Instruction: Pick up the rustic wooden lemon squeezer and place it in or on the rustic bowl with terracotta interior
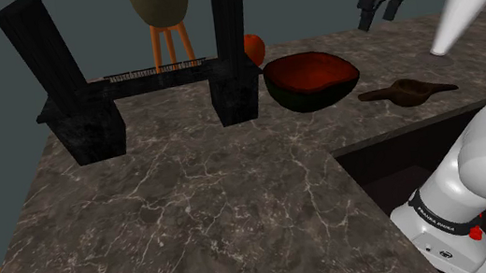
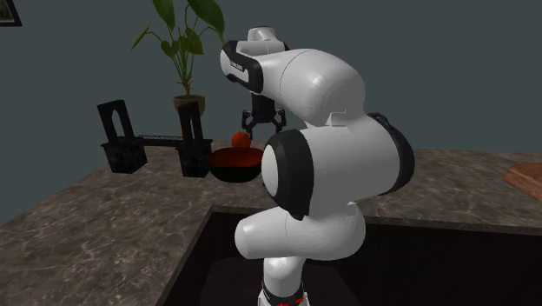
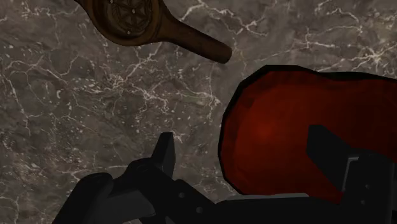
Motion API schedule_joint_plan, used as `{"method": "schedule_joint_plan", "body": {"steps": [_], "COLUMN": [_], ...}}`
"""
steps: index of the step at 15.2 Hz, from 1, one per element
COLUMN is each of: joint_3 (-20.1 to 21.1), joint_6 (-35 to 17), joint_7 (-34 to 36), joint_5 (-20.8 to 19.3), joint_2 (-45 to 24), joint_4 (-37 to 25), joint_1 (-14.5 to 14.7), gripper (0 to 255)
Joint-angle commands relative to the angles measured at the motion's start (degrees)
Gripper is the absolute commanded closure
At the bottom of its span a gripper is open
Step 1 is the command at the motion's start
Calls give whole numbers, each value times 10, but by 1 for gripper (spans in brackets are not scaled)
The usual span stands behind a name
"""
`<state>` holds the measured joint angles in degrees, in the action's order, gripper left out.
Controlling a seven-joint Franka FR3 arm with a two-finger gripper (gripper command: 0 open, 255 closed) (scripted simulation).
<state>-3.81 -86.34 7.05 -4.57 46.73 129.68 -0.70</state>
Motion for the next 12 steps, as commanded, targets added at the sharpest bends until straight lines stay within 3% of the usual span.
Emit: {"method": "schedule_joint_plan", "body": {"steps": [1, 12], "joint_3": [0, -103], "joint_6": [0, -1], "joint_7": [0, -160], "joint_5": [0, -73], "joint_2": [0, 200], "joint_4": [0, 216], "joint_1": [0, -6], "gripper": [0, 0]}}
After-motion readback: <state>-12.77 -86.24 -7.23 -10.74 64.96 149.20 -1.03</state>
